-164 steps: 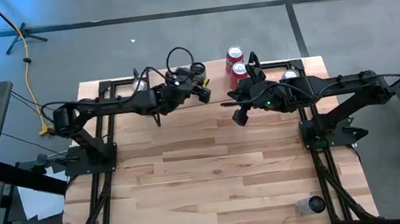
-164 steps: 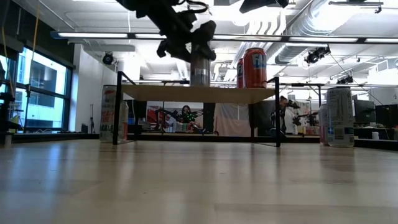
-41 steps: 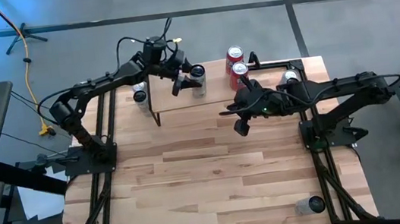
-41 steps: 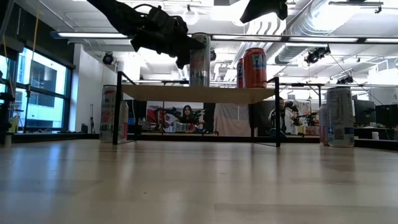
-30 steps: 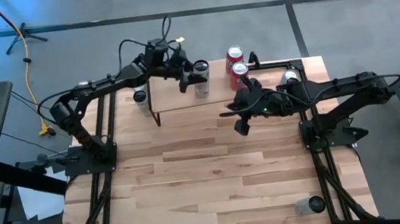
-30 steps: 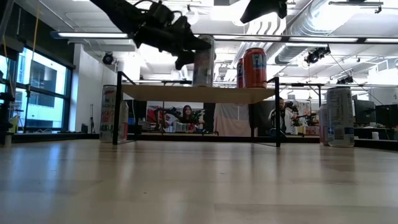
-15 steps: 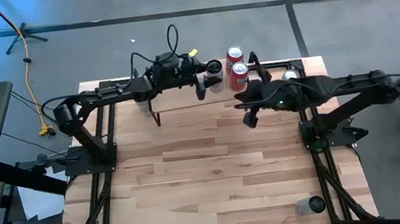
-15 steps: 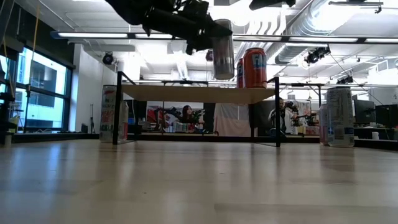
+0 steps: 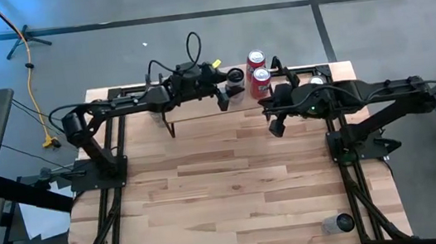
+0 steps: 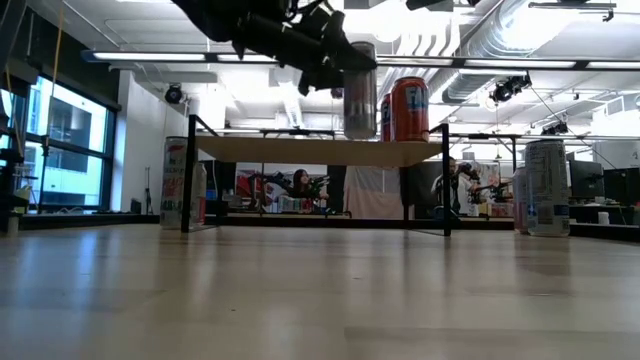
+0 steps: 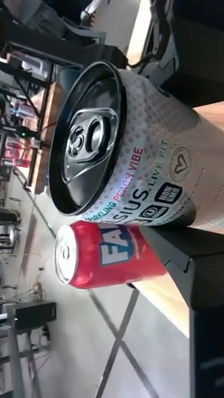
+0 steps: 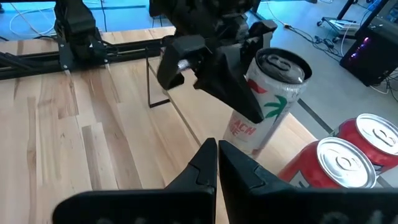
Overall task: Place canned beverage on shelf
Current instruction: Put the bottom black orange soda can on the shelf
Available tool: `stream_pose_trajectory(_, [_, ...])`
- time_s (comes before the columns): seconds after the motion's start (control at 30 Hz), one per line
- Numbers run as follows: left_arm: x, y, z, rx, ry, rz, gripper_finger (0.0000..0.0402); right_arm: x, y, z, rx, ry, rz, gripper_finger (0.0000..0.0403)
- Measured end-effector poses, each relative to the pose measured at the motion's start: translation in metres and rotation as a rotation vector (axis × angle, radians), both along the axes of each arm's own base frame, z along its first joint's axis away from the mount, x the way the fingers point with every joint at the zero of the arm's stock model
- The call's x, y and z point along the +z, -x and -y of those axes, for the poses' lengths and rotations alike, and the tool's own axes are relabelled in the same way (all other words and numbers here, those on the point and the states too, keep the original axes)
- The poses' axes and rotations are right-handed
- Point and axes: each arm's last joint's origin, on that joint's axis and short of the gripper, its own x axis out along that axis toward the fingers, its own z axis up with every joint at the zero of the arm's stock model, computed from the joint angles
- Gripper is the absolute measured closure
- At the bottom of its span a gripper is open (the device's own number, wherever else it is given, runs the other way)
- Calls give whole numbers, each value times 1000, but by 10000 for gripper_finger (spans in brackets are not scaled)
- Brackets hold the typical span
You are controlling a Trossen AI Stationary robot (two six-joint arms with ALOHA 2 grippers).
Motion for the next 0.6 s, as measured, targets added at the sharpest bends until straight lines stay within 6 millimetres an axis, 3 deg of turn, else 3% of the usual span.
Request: stream_pose_trajectory(0.6, [-8, -2, -4, 20, 34, -23, 191, 0, 0, 0, -2, -7, 4, 402])
